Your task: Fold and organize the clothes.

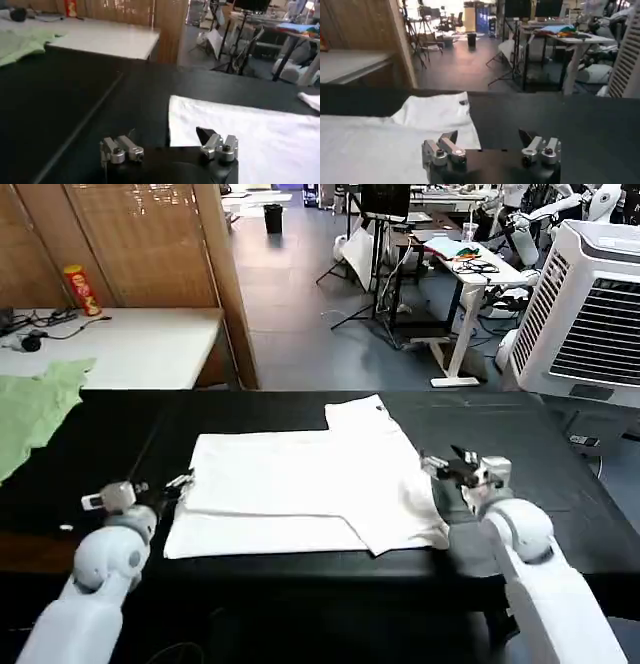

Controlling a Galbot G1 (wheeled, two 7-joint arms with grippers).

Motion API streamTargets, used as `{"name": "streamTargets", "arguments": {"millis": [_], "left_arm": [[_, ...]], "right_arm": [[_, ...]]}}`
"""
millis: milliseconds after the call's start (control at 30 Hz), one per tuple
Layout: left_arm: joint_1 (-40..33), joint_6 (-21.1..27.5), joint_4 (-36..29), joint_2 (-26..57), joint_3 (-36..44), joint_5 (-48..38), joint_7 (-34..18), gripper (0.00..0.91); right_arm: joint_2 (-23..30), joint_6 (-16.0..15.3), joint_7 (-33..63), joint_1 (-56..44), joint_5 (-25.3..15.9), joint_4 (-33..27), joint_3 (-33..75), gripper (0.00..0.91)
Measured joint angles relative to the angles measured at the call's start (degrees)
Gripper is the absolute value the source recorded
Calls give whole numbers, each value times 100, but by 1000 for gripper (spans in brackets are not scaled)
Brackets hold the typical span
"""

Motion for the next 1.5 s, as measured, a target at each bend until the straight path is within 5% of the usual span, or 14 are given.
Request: {"name": "streamTargets", "arguments": {"millis": [667,700,733,767,800,933,1000,1133,1500], "left_arm": [[-2384,73,2419,-33,1388,-76,541,878],[-2459,75,2497,-47,1439,-76,557,780],[-2529,76,2587,-58,1483,-74,564,585],[-2605,80,2693,-64,1531,-67,587,195],[-2652,83,2779,-66,1564,-61,614,0],[-2727,115,2941,-65,1637,-44,673,0],[-2731,118,2992,-53,1649,-29,686,0],[-2724,88,3043,-29,1684,126,882,0],[-2709,-49,3028,-81,1643,351,972,0]], "right_arm": [[883,-57,-51,2534,224,-3349,-1467,878],[920,-64,-71,2580,213,-3438,-1484,878],[964,-76,-94,2617,193,-3529,-1490,878],[1023,-105,-100,2642,182,-3613,-1489,878],[1061,-141,-100,2653,175,-3667,-1489,800],[1155,-213,-92,2656,139,-3771,-1492,634],[1180,-213,-91,2653,118,-3811,-1477,390],[1223,-184,-105,2604,41,-3827,-1416,117],[1172,401,-362,2308,-165,-3538,-1135,0]]}}
